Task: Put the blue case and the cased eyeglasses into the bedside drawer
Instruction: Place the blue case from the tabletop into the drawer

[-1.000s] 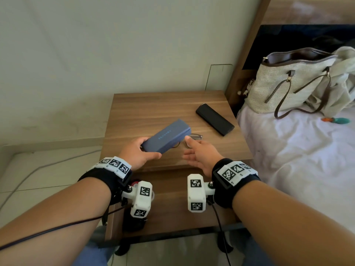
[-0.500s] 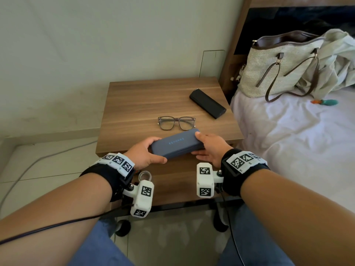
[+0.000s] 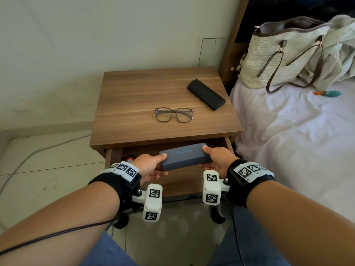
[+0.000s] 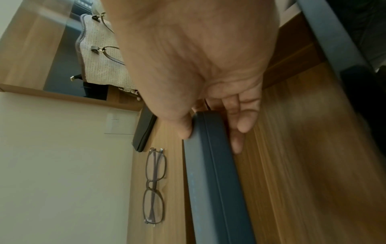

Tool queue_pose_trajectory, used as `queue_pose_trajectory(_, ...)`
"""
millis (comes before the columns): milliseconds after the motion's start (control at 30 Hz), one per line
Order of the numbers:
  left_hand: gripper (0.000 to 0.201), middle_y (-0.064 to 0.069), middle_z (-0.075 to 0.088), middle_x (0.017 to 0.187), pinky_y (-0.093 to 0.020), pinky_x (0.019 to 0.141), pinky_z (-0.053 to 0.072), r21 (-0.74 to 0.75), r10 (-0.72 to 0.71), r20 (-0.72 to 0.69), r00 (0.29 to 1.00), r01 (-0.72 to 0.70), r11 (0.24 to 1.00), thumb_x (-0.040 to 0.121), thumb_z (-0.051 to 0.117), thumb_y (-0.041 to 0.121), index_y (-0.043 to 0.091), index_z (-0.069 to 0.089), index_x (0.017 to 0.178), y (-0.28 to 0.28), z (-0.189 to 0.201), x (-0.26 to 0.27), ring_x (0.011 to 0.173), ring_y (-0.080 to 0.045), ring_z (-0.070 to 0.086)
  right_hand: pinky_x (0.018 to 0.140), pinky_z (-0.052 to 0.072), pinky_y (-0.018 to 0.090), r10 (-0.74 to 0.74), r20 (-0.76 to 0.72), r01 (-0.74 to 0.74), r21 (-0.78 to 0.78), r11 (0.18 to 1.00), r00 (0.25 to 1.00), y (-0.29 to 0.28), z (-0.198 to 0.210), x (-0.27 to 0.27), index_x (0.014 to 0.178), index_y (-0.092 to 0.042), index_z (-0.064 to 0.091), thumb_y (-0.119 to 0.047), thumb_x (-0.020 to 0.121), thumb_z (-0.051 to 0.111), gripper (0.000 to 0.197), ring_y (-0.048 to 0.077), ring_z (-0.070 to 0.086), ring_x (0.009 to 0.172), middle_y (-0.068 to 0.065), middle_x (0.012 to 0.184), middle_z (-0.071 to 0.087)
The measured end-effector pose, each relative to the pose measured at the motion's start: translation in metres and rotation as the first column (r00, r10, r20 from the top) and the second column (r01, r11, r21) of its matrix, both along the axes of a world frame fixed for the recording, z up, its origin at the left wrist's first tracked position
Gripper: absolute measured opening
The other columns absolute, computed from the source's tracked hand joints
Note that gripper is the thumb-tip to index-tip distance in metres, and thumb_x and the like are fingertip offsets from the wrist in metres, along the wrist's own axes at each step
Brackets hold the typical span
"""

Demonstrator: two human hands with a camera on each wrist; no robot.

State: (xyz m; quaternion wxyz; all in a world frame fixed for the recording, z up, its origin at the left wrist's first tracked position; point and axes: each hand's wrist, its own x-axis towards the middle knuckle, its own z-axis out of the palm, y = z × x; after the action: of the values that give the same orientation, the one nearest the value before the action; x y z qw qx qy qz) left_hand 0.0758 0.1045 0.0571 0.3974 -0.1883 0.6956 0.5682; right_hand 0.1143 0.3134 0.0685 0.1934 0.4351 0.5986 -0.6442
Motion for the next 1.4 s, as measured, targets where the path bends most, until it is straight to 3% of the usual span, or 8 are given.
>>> queue_pose_trajectory(200,0.022,-0.01,0.066,0.082,-0.023,0.053,0.045,-0.078,-0.047,0.036,0.998,0.05,0.996,0.097,0.054,0.033,0.012,0.05,0.098,0.013,-0.016,-0.007,0.069,-0.018,0.066,0.096,0.052,0.045,-0.024,0.061,0.023,0.024,0.999,0.998,0.003,-0.021,0.0,0.112,-0.009,0.041,-0.027,0.097,0.049,0.025,0.025,0.063,0.07,0.011,0.085,0.054)
queue_pose_trajectory(300,0.02,-0.011,0.065,0.085,-0.023,0.055,0.045,-0.101,-0.069,0.054,0.996,0.074,0.992,0.098,0.053,0.033,0.014,0.049,0.092,0.018,-0.024,-0.013,0.07,-0.018,0.066,0.085,0.052,0.042,0.011,0.093,-0.016,0.051,0.999,0.996,0.008,-0.027,-0.005,0.114,-0.008,0.041,-0.024,0.097,0.049,0.025,0.025,0.064,0.074,0.013,0.089,0.057)
queue_pose_trajectory(400,0.022,-0.011,0.066,0.085,-0.024,0.056,0.045,-0.132,-0.083,0.059,0.995,0.09,0.987,0.098,0.053,0.034,0.013,0.048,0.095,0.024,-0.033,-0.02,0.072,-0.019,0.066,0.085,0.054,0.042,0.054,0.134,-0.064,0.072,0.995,0.99,0.017,-0.036,-0.01,0.129,-0.005,0.047,-0.022,0.094,0.052,0.039,0.034,0.062,0.106,0.017,0.113,0.057)
queue_pose_trajectory(533,0.032,-0.013,0.067,0.102,-0.025,0.054,0.045,-0.166,-0.045,0.07,0.997,0.056,0.985,0.096,0.056,0.036,0.013,0.045,0.116,0.03,-0.049,-0.029,0.073,-0.018,0.069,0.09,0.051,0.039,0.152,0.147,-0.172,0.137,0.975,0.977,0.03,-0.048,-0.016,0.137,-0.001,0.046,-0.017,0.093,0.054,0.047,0.036,0.051,0.128,0.021,0.14,0.049)
queue_pose_trajectory(633,0.04,-0.012,0.067,0.109,-0.025,0.051,0.045,-0.178,-0.026,0.094,0.995,0.042,0.983,0.096,0.056,0.034,0.014,0.042,0.127,0.036,-0.061,-0.037,0.069,-0.015,0.068,0.1,0.047,0.042,0.184,0.158,-0.208,0.151,0.966,0.97,0.035,-0.058,-0.024,0.139,0.0,0.045,-0.017,0.094,0.053,0.048,0.035,0.047,0.131,0.021,0.144,0.045)
queue_pose_trajectory(900,0.04,-0.007,0.064,0.11,-0.026,0.055,0.048,-0.23,0.003,0.085,0.996,0.017,0.973,0.095,0.06,0.021,0.016,0.047,0.132,0.047,-0.09,-0.058,0.074,-0.013,0.065,0.103,0.045,0.042,0.211,0.167,-0.24,0.176,0.955,0.963,0.04,-0.082,-0.045,0.138,0.001,0.046,-0.019,0.095,0.051,0.047,0.036,0.047,0.132,0.022,0.144,0.046)
queue_pose_trajectory(1300,0.045,-0.009,0.047,0.142,-0.04,0.091,0.048,-0.228,0.153,0.198,0.968,-0.106,0.968,0.101,0.047,0.019,0.021,0.04,0.145,0.069,-0.121,-0.079,0.13,-0.027,0.047,0.11,0.036,0.039,0.184,0.256,-0.259,0.299,0.919,0.949,0.038,-0.106,-0.079,0.142,0.005,0.035,-0.009,0.1,0.038,0.045,0.035,0.044,0.133,0.024,0.146,0.043)
queue_pose_trajectory(1400,0.042,-0.011,0.049,0.133,-0.039,0.093,0.047,-0.236,0.144,0.206,0.968,-0.094,0.967,0.102,0.044,0.02,0.018,0.042,0.144,0.072,-0.127,-0.084,0.127,-0.027,0.047,0.109,0.035,0.036,0.397,0.332,-0.513,0.441,0.737,0.856,0.036,-0.107,-0.08,0.146,0.003,0.025,-0.002,0.098,0.04,0.05,0.033,0.041,0.136,0.02,0.15,0.038)
